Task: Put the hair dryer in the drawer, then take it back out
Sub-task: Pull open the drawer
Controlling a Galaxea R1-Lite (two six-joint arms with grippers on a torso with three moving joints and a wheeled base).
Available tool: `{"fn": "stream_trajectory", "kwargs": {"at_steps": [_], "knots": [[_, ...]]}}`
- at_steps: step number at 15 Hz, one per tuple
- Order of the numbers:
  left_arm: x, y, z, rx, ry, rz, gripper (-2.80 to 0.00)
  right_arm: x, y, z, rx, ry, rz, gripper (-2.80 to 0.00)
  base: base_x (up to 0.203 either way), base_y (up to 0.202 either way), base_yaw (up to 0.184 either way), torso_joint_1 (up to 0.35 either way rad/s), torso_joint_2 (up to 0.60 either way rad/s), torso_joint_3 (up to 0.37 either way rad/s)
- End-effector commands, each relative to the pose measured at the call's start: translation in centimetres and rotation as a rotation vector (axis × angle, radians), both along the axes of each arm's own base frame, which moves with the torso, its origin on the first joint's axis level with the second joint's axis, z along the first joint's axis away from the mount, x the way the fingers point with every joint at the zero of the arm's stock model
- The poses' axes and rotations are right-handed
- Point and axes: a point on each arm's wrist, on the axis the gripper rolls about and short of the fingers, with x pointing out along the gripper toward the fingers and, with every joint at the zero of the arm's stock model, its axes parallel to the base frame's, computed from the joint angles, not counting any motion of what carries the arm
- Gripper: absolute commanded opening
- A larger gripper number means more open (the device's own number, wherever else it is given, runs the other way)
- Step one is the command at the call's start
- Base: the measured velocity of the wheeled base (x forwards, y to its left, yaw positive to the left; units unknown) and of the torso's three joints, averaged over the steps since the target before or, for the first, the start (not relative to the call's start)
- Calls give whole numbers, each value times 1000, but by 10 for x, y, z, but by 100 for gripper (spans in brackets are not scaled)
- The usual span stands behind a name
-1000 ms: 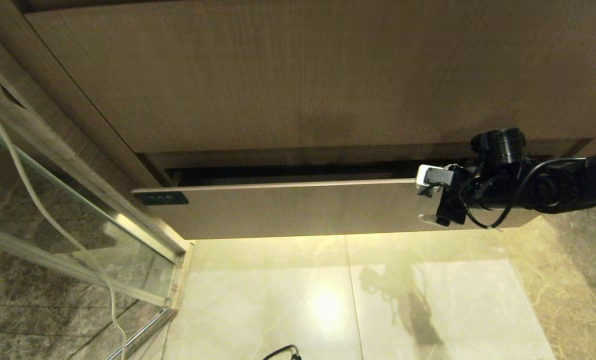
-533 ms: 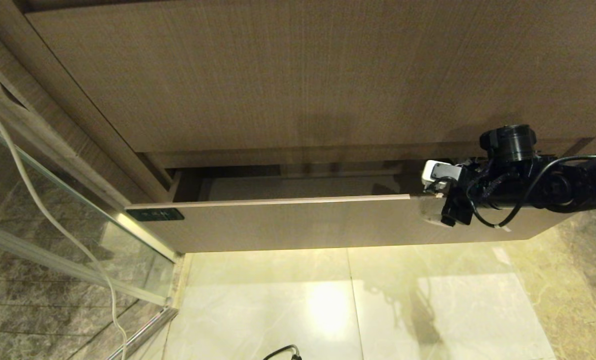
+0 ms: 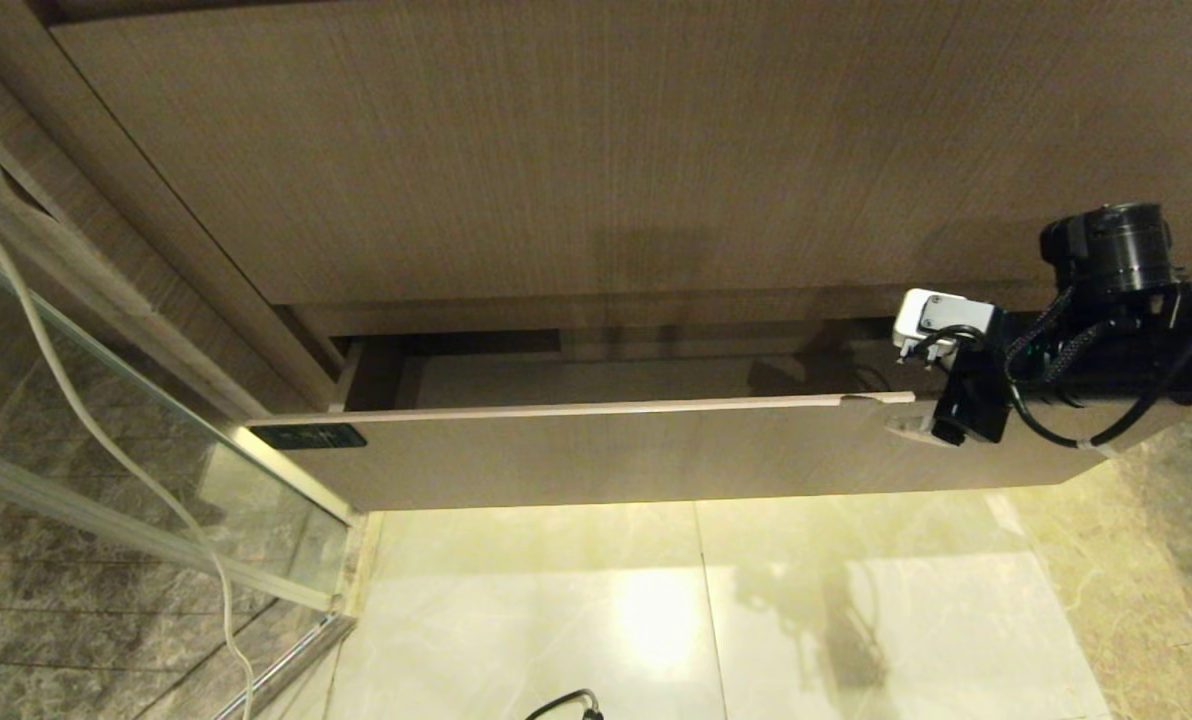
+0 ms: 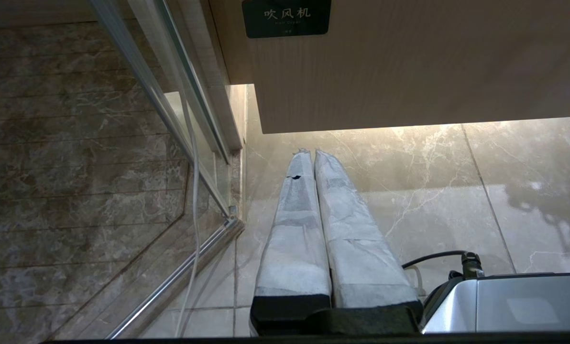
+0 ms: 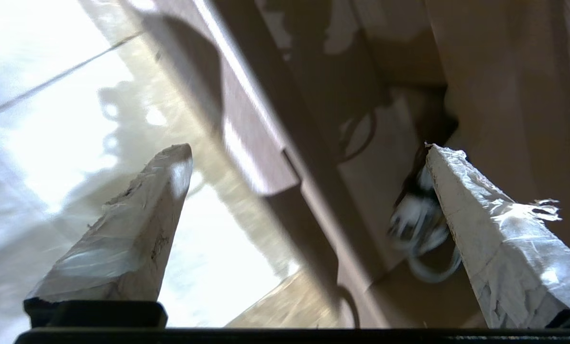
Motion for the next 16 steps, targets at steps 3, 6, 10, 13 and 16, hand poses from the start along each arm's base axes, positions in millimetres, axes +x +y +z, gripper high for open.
{"fn": "stream_trajectory", "kwargs": {"at_steps": [3, 6, 10, 13, 16], "knots": [[0, 0, 0, 0, 2, 0, -280, -44, -5, 22, 183, 21, -116, 0, 0, 0, 0, 0, 0, 0], [0, 0, 0, 0, 1, 0, -280, -69, -7, 26, 451, 133, -307, 0, 0, 0, 0, 0, 0, 0], [0, 0, 0, 0, 2, 0, -280, -107, -22, 26, 505, 194, -491, 0, 0, 0, 0, 0, 0, 0], [0, 0, 0, 0, 1, 0, -280, -108, -38, 24, 507, 191, -587, 0, 0, 0, 0, 0, 0, 0], [0, 0, 0, 0, 1, 0, -280, -100, -47, 21, 513, 198, -631, -280, 0, 0, 0, 0, 0, 0]]}}
